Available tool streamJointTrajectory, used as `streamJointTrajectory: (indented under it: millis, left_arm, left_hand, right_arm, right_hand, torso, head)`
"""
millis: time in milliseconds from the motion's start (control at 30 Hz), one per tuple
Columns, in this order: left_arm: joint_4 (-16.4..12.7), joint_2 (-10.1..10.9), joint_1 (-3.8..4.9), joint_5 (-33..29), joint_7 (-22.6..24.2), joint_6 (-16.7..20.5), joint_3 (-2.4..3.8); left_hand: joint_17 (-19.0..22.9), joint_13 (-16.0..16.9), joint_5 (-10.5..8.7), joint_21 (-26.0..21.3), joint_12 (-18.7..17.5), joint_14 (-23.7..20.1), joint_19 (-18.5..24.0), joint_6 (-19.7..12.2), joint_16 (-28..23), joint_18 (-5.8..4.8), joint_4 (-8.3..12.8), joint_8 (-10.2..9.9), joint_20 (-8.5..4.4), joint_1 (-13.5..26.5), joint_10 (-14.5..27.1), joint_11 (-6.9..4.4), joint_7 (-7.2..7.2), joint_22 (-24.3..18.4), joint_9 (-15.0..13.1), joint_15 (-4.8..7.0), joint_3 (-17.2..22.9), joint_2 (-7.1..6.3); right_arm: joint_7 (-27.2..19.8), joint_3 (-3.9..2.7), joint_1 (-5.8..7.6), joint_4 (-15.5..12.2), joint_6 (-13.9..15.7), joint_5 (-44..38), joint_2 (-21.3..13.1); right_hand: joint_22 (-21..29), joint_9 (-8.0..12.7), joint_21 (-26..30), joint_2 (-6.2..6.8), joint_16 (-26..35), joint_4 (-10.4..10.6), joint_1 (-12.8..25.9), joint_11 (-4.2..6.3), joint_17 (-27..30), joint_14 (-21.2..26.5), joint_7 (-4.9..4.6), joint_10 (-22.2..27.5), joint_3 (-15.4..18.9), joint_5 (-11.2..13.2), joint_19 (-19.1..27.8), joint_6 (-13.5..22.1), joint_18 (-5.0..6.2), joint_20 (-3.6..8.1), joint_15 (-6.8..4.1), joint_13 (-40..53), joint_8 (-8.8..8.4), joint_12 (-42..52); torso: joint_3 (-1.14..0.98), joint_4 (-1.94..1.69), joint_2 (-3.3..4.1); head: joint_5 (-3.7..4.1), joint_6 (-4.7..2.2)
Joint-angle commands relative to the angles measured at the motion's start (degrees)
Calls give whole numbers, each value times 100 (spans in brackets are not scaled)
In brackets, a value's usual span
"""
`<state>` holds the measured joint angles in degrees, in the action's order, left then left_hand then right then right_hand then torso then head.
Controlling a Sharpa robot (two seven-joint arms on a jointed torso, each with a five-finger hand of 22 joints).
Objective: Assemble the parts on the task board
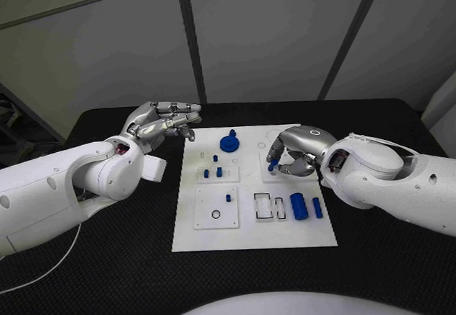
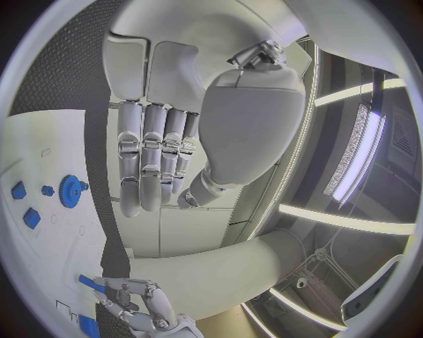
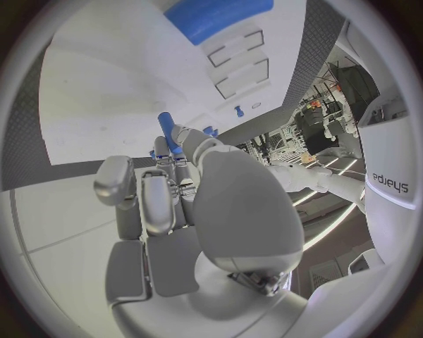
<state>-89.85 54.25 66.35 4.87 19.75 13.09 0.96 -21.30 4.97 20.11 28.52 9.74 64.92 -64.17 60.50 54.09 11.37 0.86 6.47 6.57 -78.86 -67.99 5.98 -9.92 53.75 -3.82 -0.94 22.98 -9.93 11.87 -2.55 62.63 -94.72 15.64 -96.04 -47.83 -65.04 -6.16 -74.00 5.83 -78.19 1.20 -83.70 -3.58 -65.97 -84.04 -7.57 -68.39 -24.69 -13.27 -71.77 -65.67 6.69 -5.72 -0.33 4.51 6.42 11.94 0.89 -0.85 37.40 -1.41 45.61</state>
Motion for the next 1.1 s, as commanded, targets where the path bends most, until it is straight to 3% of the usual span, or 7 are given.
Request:
streamJointTrajectory:
  millis: [33,200,467,533,733,867,1100]
  left_arm:
    - [5,-6,7,-8,16,-65,5]
    - [14,-21,7,-8,20,-68,5]
    - [42,-65,7,-46,21,-79,5]
    - [50,-76,7,-77,20,-78,5]
    - [63,-116,7,-127,25,-89,5]
    - [68,-130,8,-136,26,-94,5]
    - [69,-140,8,-139,29,-102,5]
  left_hand:
    - [5,-4,-24,-23,23,40,-30,-2,-40,-94,6,-23,-11,-19,35,-19,-27,-6,3,-9,-29,54]
    - [5,-4,-24,-23,23,40,-30,-2,-40,-94,6,-23,-11,-19,35,-19,-27,-6,3,-9,-29,54]
    - [5,-4,-24,-23,23,40,-30,-2,-40,-94,6,-23,-11,-19,35,-19,-27,-6,3,-9,-29,54]
    - [5,-4,-24,-23,23,40,-30,-2,-40,-94,6,-23,-11,-19,35,-19,-27,-6,3,-9,-29,54]
    - [10,-4,-24,-27,27,41,-30,-3,-44,-93,9,-25,-11,-23,41,-20,-27,-9,2,-9,-31,61]
    - [10,-4,-24,-27,27,41,-30,-3,-44,-93,9,-25,-11,-23,41,-20,-27,-9,2,-9,-31,61]
    - [10,-4,-24,-27,27,41,-30,-3,-44,-93,9,-25,-11,-23,41,-20,-27,-9,2,-9,-31,61]
  right_arm:
    - [-74,-70,19,-209,359,27,-56]
    - [-134,-171,20,-546,414,137,-50]
    - [-278,-171,14,-705,335,327,421]
    - [-319,-129,6,-706,299,355,556]
    - [-461,121,-20,-643,156,438,896]
    - [-528,276,-61,-520,24,458,1066]
    - [-565,403,-138,-310,-114,425,1230]
  right_hand:
    - [-16,1,-22,-42,-30,-11,-29,-18,-17,-187,-25,-39,-29,-48,-43,-36,-91,17,-39,11,1,-11]
    - [-27,-1,-29,-38,-33,-18,-33,-19,-22,-187,-27,-42,-35,-62,-49,-37,-94,18,-39,12,-1,-15]
    - [-28,-4,-31,-37,-30,-29,-40,-21,-12,-186,-31,-47,-46,-85,-47,-36,-94,20,-38,13,-5,-21]
    - [-19,-5,-25,-36,-25,-31,-40,-23,-2,-184,-32,-47,-49,-90,-40,-36,-92,20,-37,13,-6,-23]
    - [3,-6,-12,-29,-18,-31,-30,-29,13,-181,-40,-42,-48,-100,-21,-28,-87,19,-34,12,-14,-33]
    - [10,-6,-8,-26,-16,-31,-27,-31,18,-180,-42,-39,-48,-104,-15,-25,-85,19,-33,11,-16,-37]
    - [15,-6,-5,-22,-18,-36,-27,-33,15,-180,-44,-35,-49,-109,-10,-20,-84,18,-31,11,-21,-43]
  torso:
    - [3,-11,0]
    - [7,-7,-1]
    - [1,-13,10]
    - [1,-11,9]
    - [11,-19,4]
    - [4,0,6]
    - [4,-7,8]
  head:
    - [-3,-15]
    - [-20,-23]
    - [-47,-15]
    - [-50,-18]
    - [-66,-2]
    - [-116,13]
    - [-142,32]
